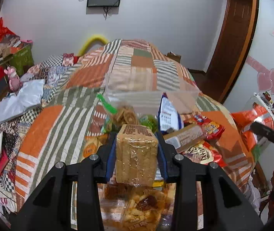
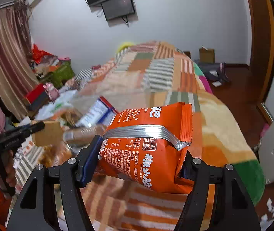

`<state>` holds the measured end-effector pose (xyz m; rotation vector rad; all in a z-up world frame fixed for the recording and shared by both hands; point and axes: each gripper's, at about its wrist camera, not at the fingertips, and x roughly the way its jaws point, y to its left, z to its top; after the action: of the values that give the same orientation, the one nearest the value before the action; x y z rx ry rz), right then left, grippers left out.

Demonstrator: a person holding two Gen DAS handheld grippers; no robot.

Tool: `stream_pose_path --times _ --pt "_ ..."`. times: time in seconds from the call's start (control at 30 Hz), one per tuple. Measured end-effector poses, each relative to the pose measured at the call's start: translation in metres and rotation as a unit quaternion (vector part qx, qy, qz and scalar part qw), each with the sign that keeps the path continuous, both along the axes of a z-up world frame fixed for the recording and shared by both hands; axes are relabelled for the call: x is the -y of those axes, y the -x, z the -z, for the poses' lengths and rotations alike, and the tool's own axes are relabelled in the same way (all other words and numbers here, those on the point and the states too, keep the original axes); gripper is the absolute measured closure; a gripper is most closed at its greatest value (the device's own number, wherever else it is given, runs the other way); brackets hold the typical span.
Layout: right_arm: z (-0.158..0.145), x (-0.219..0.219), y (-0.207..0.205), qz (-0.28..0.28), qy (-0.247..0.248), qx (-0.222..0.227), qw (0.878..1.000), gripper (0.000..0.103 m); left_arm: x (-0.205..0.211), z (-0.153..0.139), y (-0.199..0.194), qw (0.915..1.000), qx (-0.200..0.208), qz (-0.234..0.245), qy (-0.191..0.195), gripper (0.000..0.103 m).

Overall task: Organize snacks
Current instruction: 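Carry the chip bag into the clear box with the right gripper while the left drops the bread loaf in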

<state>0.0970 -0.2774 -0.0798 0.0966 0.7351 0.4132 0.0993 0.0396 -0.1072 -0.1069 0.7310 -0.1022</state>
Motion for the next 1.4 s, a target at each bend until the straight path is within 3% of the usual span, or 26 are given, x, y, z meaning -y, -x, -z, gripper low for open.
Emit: stream_pose_path --times 0.5,0.87,1.1,1.4 --pt "-0.017 -0.035 -0.043 -0.036 -0.024 0.042 0.998 0.039 0.013 -0.047 -0.029 0.9985 0.046 0.029 -0.009 0.066" --pt "-0.019 -0.061 -0.086 -0.055 -0.001 0.045 0.997 0.042 0.003 -0.06 -0.089 0.998 0.062 0.013 -0.006 0.066" --pt "0.0 -0.083 -0.13 -0.068 0.017 0.009 0.998 0.043 -0.009 -0.046 -0.141 0.9995 0.031 0.007 -0.002 0.066" --pt "0.029 -0.107 -0.183 -0.061 0.066 -0.033 0.995 0.043 -0.019 -0.003 -0.201 0.999 -0.041 0.007 -0.018 0.066"
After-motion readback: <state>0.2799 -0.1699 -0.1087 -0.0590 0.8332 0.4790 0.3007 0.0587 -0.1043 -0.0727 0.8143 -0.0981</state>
